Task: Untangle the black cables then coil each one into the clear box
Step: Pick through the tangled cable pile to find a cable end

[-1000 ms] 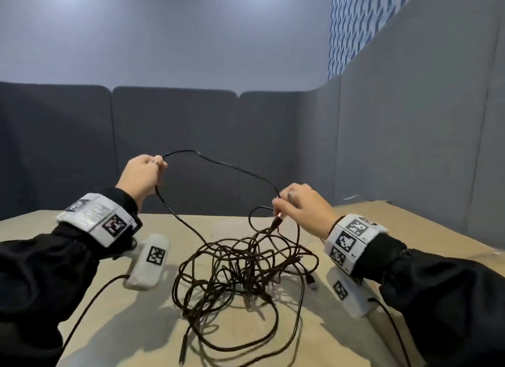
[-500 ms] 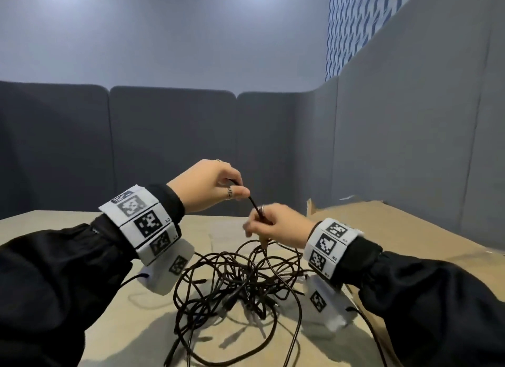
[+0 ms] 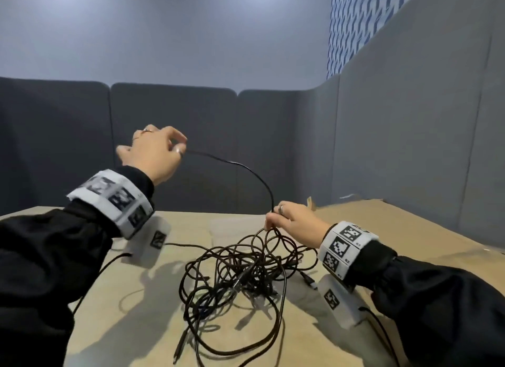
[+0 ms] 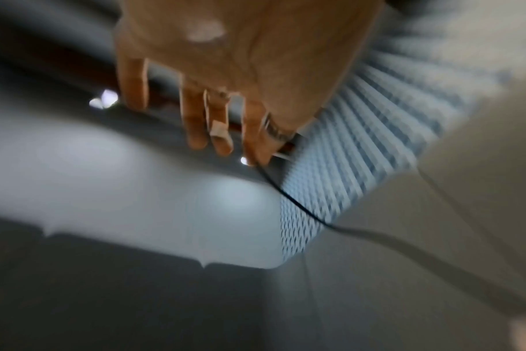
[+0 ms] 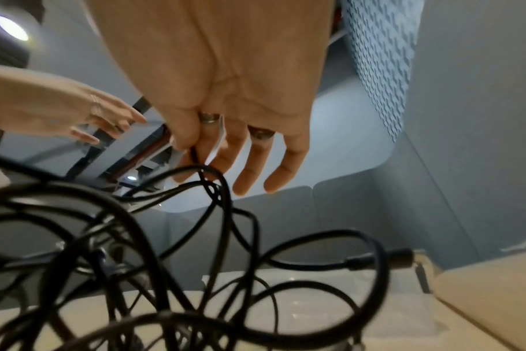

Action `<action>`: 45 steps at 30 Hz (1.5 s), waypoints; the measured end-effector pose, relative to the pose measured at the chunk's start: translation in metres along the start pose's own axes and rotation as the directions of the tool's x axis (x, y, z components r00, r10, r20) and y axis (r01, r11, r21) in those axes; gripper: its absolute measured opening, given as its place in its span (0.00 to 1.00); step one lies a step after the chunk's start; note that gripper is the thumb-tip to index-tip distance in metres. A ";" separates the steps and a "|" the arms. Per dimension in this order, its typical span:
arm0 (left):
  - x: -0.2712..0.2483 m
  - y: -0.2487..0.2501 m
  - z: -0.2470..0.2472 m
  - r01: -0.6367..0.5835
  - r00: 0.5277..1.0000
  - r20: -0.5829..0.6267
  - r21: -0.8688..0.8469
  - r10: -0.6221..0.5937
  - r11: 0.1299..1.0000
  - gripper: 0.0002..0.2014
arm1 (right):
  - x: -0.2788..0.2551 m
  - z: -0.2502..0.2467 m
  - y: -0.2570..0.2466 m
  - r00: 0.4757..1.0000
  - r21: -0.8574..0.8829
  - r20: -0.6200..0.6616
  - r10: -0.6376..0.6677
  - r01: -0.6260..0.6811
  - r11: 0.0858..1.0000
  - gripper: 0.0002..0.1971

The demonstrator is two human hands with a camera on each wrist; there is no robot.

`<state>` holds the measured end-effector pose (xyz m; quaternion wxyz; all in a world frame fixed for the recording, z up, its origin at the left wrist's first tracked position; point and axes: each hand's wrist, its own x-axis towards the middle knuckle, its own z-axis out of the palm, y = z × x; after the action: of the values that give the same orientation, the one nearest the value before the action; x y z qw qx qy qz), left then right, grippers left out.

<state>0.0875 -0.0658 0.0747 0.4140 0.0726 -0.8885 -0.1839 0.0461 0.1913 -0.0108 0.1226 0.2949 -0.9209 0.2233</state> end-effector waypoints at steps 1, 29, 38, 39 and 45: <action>-0.004 -0.002 0.006 -0.063 0.998 0.030 0.214 0.058 0.975 0.16 | 0.001 -0.002 -0.004 0.999 -0.007 -0.028 -0.019 0.019 1.000 0.17; -0.034 0.011 0.007 -0.170 0.975 -0.162 -0.086 0.154 0.982 0.10 | -0.006 0.010 0.014 0.998 -0.077 0.007 -0.059 0.059 0.995 0.20; -0.072 0.051 0.030 -0.574 0.693 0.476 -0.090 0.542 0.814 0.17 | -0.010 0.008 -0.028 0.997 -0.043 -0.006 -0.071 0.070 0.997 0.21; -0.072 0.050 0.034 -0.582 0.700 0.481 -0.046 0.529 0.812 0.17 | -0.010 0.007 -0.028 0.998 -0.012 -0.007 -0.070 0.070 0.997 0.21; -0.054 0.039 0.023 -0.482 0.828 0.147 -0.309 0.541 0.820 0.12 | -0.012 0.020 0.004 0.950 -0.088 0.312 0.019 0.008 0.996 0.14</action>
<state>0.1056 -0.0086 0.0382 0.3492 -0.2462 -0.8847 -0.1865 0.0519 0.1905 -0.0341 -0.0123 0.3182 -0.9385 0.1333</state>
